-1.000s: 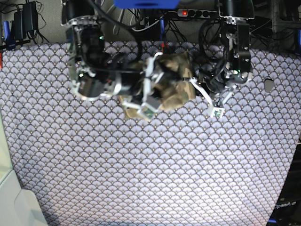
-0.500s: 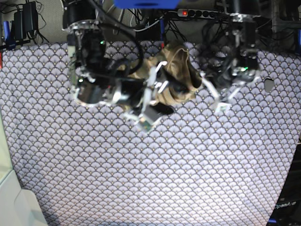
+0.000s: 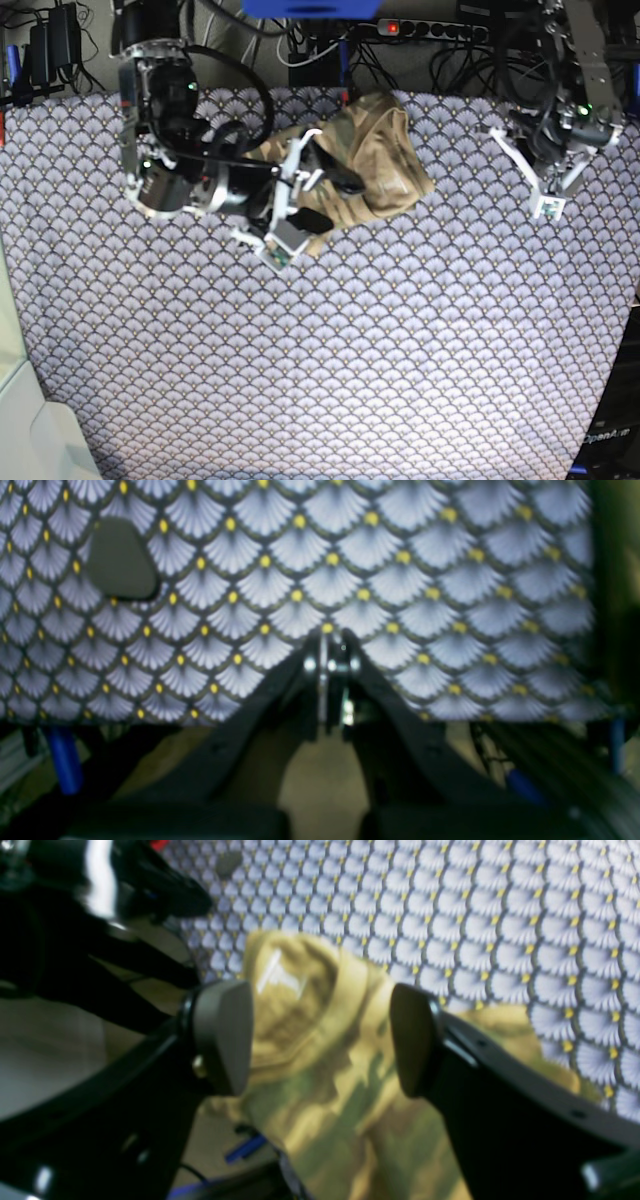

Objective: Fold the T-shirt properly
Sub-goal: 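Press and flatten the folded bundle with both grippers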

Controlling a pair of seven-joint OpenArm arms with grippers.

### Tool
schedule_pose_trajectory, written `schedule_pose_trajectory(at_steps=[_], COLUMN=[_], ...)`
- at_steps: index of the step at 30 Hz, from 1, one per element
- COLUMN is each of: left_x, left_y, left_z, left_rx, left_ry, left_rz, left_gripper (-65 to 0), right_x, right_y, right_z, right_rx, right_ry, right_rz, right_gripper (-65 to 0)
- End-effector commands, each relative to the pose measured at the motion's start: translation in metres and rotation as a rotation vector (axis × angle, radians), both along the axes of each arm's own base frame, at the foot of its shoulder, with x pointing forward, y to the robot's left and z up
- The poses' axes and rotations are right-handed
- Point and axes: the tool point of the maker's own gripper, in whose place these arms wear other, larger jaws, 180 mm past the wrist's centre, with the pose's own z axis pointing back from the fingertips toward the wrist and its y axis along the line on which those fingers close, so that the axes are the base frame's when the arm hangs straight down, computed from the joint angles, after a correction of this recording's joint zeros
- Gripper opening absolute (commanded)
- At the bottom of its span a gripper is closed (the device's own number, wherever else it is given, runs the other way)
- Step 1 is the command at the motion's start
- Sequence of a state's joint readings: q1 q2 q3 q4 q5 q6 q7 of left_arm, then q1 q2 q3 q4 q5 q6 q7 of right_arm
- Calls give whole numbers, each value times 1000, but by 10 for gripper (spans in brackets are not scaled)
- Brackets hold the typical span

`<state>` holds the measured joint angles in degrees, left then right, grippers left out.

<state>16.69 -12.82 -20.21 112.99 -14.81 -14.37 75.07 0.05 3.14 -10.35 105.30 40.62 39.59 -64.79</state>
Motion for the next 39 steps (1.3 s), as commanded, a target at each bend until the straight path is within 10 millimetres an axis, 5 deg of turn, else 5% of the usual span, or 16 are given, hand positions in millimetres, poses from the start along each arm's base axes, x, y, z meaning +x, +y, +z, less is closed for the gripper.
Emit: schedule_pose_trajectory(at_steps=[1, 13, 20, 27, 39], left_x=[0, 1, -3, 11, 35], left_y=[-15, -72, -87, -113, -132], left_z=[6, 18, -1, -30, -70], left_rx=[-36, -339, -254, -190, -181], left_ry=[-16, -52, 5, 71, 113], left_rz=[-30, -94, -156, -179, -165], left_gripper=[-647, -647, -647, -647, -647], right_x=[7, 31, 35, 33, 11], right_y=[2, -60, -91, -116, -114], right_z=[16, 9, 3, -35, -58], right_rx=[39, -37, -113, -144, -103], right_ry=[-51, -59, -69, 40, 113], right_rz=[2, -150, -174, -207, -223], right_gripper=[-302, -644, -650, -650, -650])
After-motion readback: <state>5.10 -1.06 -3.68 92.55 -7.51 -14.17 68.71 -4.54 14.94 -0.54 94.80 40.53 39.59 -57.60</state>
